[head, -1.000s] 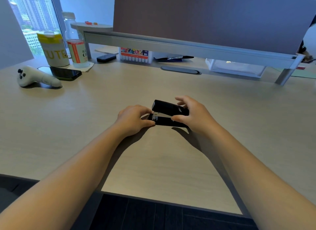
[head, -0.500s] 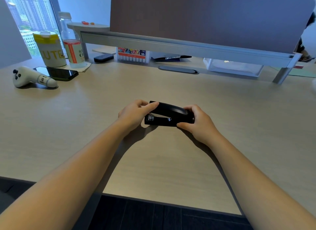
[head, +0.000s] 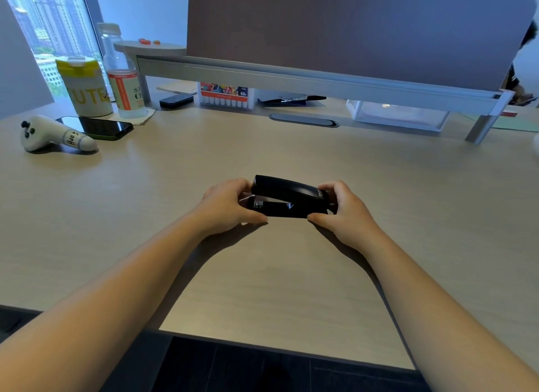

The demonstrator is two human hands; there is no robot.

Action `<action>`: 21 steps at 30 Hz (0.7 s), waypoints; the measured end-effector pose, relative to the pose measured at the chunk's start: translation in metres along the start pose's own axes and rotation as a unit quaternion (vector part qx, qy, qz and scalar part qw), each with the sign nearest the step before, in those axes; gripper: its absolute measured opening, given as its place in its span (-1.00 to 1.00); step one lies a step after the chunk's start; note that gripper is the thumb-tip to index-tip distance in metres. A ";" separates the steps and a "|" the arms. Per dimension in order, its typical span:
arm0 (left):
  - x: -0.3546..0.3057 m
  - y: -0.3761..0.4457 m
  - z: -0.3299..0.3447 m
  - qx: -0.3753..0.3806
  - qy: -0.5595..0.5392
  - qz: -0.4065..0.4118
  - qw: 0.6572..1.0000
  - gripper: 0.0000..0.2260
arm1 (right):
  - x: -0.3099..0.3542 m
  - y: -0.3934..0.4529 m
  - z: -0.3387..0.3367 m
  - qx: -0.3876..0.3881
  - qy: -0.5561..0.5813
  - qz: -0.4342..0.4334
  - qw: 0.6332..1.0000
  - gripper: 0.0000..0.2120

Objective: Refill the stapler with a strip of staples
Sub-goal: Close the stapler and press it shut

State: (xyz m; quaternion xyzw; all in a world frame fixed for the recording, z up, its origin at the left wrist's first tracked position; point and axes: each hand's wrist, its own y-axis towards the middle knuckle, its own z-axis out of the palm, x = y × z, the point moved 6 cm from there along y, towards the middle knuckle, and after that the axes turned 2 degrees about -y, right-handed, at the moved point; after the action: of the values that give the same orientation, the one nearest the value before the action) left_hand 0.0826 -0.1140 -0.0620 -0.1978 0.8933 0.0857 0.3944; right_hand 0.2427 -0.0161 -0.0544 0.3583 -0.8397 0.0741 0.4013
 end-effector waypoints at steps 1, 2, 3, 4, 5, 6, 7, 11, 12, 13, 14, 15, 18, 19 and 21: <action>-0.001 0.001 -0.001 -0.008 0.026 0.007 1.000 -0.68 | 0.000 0.000 -0.001 0.005 -0.003 -0.001 1.000 -0.57; -0.002 0.003 -0.002 -0.016 0.041 0.012 0.999 -0.69 | -0.001 0.001 -0.001 0.010 -0.008 -0.002 1.000 -0.58; -0.003 0.005 -0.003 -0.022 0.051 0.016 0.998 -0.71 | -0.001 0.002 -0.001 0.014 -0.013 -0.001 1.000 -0.60; -0.004 0.009 -0.004 -0.024 0.058 0.019 0.998 -0.71 | -0.001 0.005 -0.001 0.016 -0.020 0.001 1.000 -0.61; -0.004 0.014 -0.005 -0.024 0.066 0.021 0.997 -0.71 | -0.002 0.009 -0.001 0.018 -0.030 0.004 0.999 -0.61; -0.004 0.020 -0.006 -0.023 0.072 0.020 0.997 -0.71 | -0.002 0.015 -0.002 0.019 -0.042 0.007 0.999 -0.61; -0.006 0.028 -0.006 -0.022 0.078 0.020 0.996 -0.71 | -0.003 0.022 -0.003 0.019 -0.054 0.011 0.998 -0.61; -0.006 0.073 -0.004 -0.012 0.076 0.022 0.997 -0.68 | -0.014 0.058 -0.010 -0.004 -0.061 0.033 0.998 -0.60; -0.005 0.086 -0.003 -0.011 0.069 0.022 0.997 -0.67 | -0.017 0.068 -0.010 -0.015 -0.058 0.037 0.998 -0.60; -0.004 0.100 -0.002 -0.013 0.063 0.024 0.998 -0.67 | -0.020 0.078 -0.011 -0.025 -0.054 0.038 0.998 -0.61; -0.003 0.112 -0.002 -0.014 0.059 0.023 0.998 -0.68 | -0.023 0.088 -0.012 -0.032 -0.049 0.041 0.997 -0.61; -0.002 0.124 -0.001 -0.019 0.057 0.024 0.998 -0.68 | -0.026 0.099 -0.013 -0.037 -0.045 0.044 0.997 -0.61; -0.001 0.157 0.001 -0.028 0.057 0.025 0.998 -0.68 | -0.034 0.128 -0.015 -0.041 -0.045 0.050 0.997 -0.60; -0.002 0.169 0.002 -0.031 0.059 0.025 0.997 -0.68 | -0.038 0.140 -0.016 -0.045 -0.050 0.052 0.996 -0.60; -0.002 0.187 0.002 -0.038 0.060 0.021 0.997 -0.67 | -0.042 0.155 -0.018 -0.054 -0.057 0.056 0.995 -0.59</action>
State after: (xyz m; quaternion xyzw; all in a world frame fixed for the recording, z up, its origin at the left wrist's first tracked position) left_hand 0.0061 0.0564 -0.0622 -0.1983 0.9157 0.1157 0.3300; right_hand 0.1688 0.1276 -0.0474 0.2920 -0.8828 0.0305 0.3667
